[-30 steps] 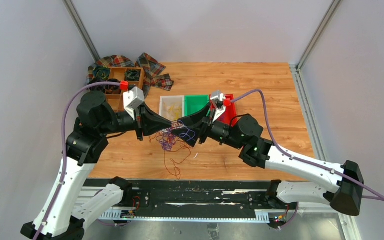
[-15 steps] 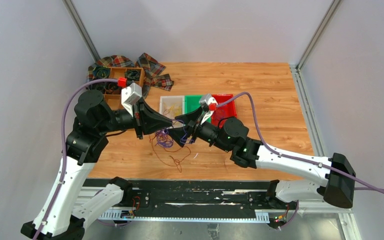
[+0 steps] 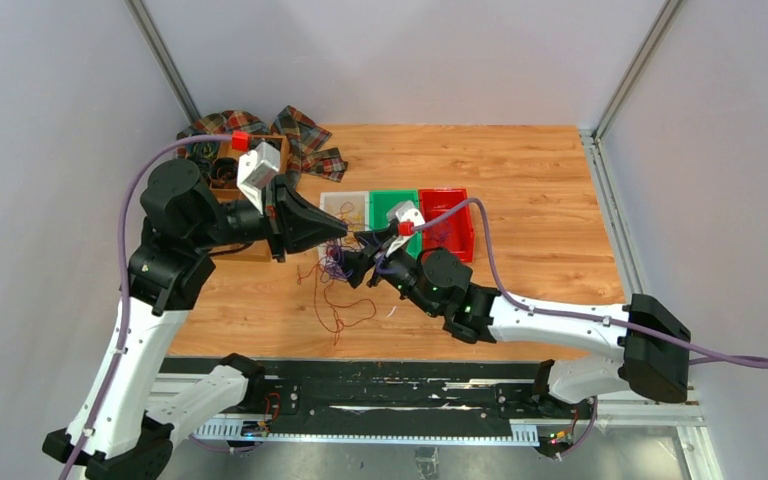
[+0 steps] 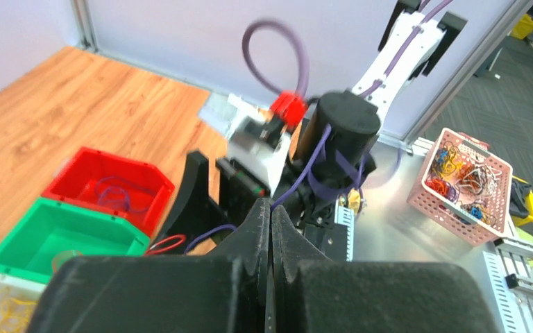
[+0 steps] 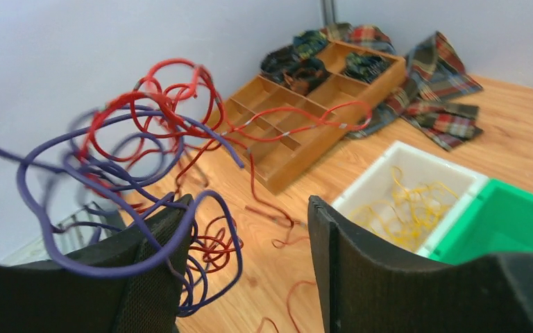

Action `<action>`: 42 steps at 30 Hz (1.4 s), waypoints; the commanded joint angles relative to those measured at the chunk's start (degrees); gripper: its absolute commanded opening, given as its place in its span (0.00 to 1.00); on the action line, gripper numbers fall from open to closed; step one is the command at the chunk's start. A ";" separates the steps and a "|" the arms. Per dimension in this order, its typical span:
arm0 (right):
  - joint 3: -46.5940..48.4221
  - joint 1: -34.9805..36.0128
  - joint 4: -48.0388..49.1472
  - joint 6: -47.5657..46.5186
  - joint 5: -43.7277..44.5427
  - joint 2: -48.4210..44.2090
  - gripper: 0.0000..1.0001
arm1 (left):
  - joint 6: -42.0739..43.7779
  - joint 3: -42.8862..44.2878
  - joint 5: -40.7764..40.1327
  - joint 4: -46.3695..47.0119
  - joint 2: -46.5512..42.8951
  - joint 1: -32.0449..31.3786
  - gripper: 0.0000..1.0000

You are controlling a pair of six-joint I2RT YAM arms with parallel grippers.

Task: Untangle the cables
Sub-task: Untie the cable.

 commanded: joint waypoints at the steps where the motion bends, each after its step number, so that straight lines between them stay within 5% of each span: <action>1: -5.92 0.58 1.90 -1.32 6.95 0.30 0.58 | 0.59 7.86 2.23 0.43 0.90 -0.26 0.01; 6: -13.74 -0.95 1.44 1.00 10.08 -2.64 0.50 | 2.31 15.52 1.03 -1.47 2.66 -0.25 0.00; 18: -25.48 -2.12 -9.32 2.43 16.24 -13.24 0.49 | 11.63 31.44 -8.72 -5.74 6.45 -0.26 0.01; 25: -28.71 -2.55 -19.08 1.87 17.03 -18.63 0.53 | 19.74 38.95 -24.47 -2.31 7.76 -0.28 0.01; 36: -28.36 -2.55 -27.32 2.06 16.90 -20.88 0.61 | 31.22 33.36 -55.22 16.80 4.96 -0.30 0.01; 42: -27.78 -2.55 -28.78 2.39 16.65 -19.43 0.61 | 36.32 32.60 -61.93 24.76 5.29 -0.26 0.01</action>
